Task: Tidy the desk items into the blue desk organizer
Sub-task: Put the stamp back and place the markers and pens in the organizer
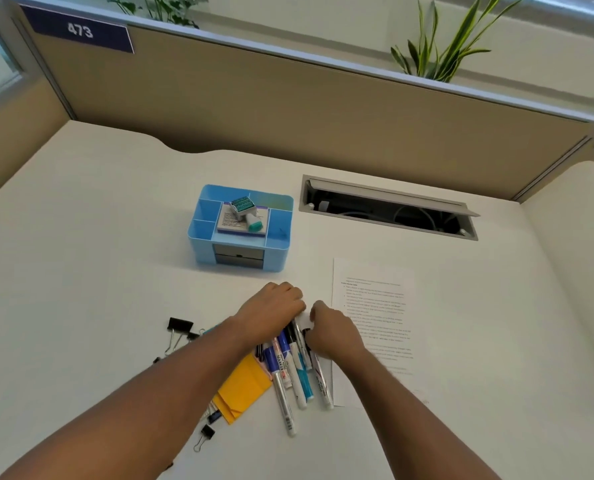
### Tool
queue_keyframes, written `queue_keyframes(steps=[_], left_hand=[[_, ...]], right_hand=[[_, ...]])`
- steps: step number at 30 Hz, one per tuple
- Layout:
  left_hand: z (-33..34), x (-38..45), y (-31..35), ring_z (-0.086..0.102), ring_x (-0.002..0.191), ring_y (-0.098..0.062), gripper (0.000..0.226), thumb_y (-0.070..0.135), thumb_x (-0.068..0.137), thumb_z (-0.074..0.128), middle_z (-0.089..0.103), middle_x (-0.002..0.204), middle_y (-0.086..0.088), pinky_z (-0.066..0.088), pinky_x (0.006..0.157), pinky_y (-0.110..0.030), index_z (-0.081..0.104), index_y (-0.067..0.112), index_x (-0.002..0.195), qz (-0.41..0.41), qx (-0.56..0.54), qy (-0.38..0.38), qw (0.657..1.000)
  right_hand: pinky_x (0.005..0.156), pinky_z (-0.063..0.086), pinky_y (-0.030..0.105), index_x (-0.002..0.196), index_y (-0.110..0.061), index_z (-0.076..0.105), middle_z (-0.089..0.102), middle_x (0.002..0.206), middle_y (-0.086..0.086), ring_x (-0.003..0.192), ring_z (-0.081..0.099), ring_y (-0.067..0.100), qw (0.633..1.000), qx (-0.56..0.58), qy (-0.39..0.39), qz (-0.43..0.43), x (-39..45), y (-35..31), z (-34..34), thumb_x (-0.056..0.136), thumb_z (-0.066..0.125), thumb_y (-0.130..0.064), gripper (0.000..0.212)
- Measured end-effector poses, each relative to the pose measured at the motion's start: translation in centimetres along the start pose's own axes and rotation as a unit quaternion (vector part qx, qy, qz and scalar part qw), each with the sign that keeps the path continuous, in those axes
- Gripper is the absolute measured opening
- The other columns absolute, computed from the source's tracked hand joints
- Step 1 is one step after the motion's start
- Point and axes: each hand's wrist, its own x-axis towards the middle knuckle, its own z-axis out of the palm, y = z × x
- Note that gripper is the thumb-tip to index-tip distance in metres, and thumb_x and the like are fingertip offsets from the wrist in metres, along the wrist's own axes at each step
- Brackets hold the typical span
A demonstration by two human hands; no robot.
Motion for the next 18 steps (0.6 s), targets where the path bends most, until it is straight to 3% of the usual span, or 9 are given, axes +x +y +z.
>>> queue_keyframes(steps=[5,10,14,18], left_hand=[[-1.3,0.7,-0.6,0.052,0.106,-0.022,0.026,0.022,0.086,0.072,0.059,0.113,-0.004,0.045,0.088,-0.037,0.059,0.019,0.108,0.046,0.055,0.000,0.997],[-3.2,0.8,-2.3,0.055,0.102,-0.023,0.031,0.017,0.081,0.076,0.061,0.108,-0.002,0.047,0.084,-0.038,0.055,0.021,0.104,0.072,0.053,-0.056,0.994],[-5.7,-0.1,-3.9,0.058,0.095,-0.015,0.035,0.011,0.083,0.074,0.060,0.108,0.005,0.054,0.080,-0.034,0.058,0.025,0.110,0.019,-0.053,-0.067,0.996],[-9.4,-1.7,-5.1,0.057,0.095,-0.005,0.022,0.022,0.091,0.068,0.057,0.105,0.013,0.051,0.083,-0.025,0.066,0.028,0.112,-0.066,-0.232,0.001,0.970]], right_hand=[[0.073,0.053,0.035,0.104,-0.018,0.050,0.062,0.097,0.003,0.085,0.062,0.021,1.000,-0.003,0.013,-0.011,-0.4,-0.6,0.2,0.088,0.058,-0.020,0.018],[0.074,0.052,0.033,0.099,-0.015,0.054,0.062,0.095,0.003,0.084,0.060,0.019,1.000,0.004,0.004,-0.016,-0.5,-0.7,0.0,0.089,0.059,-0.017,0.011],[0.074,0.049,0.031,0.105,-0.014,0.055,0.062,0.099,0.004,0.088,0.059,0.019,1.000,0.025,-0.008,0.001,-0.2,-0.7,-0.9,0.088,0.065,-0.021,0.020],[0.067,0.047,0.030,0.105,-0.015,0.053,0.063,0.098,0.004,0.086,0.058,0.020,0.998,0.046,0.010,0.033,0.3,-0.8,-2.3,0.086,0.065,-0.022,0.024]])
